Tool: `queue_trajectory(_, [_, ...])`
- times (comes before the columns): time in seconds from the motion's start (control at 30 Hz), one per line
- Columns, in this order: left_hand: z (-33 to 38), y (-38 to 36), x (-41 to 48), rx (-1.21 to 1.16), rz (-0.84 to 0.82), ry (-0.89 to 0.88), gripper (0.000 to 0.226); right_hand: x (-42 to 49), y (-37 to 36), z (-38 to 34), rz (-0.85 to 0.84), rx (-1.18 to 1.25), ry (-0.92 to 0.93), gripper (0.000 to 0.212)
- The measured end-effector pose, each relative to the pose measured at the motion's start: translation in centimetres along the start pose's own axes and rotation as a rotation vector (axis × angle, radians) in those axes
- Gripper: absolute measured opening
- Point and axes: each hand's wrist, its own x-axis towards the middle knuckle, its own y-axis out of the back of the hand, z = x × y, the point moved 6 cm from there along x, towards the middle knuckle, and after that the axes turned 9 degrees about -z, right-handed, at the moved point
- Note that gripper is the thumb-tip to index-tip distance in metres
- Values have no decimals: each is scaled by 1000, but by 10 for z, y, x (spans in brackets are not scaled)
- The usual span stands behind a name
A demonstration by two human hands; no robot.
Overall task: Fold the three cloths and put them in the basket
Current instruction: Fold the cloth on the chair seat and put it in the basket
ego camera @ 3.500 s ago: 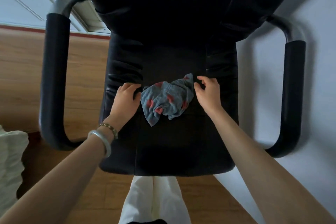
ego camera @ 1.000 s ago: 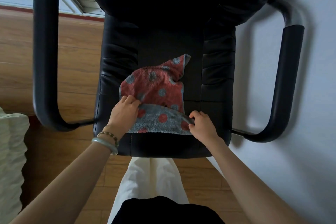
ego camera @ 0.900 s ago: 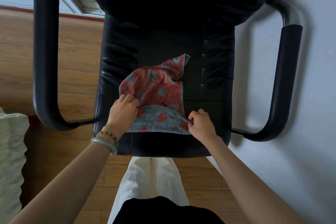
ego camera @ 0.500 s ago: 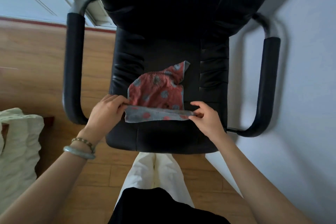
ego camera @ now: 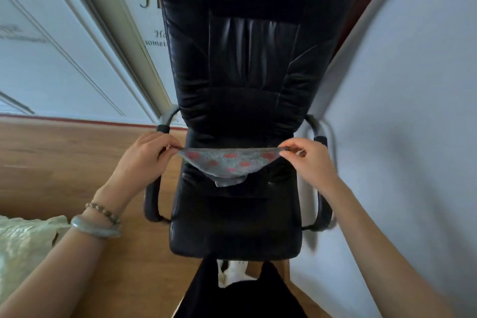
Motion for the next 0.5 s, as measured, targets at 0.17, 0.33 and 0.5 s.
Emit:
queue_trajectory(0.17, [32,66,20,-57,113,-18,13,-8,73,-62,116,-22,100,10])
queue_trajectory(0.33, [64,127,41,-60,213,-81,13,-13,124,-111,150,-33,197,10])
queue_trajectory(0.5, [68,156,73,-52,229,-80,15,-1,156,-137,205,-46,226,11])
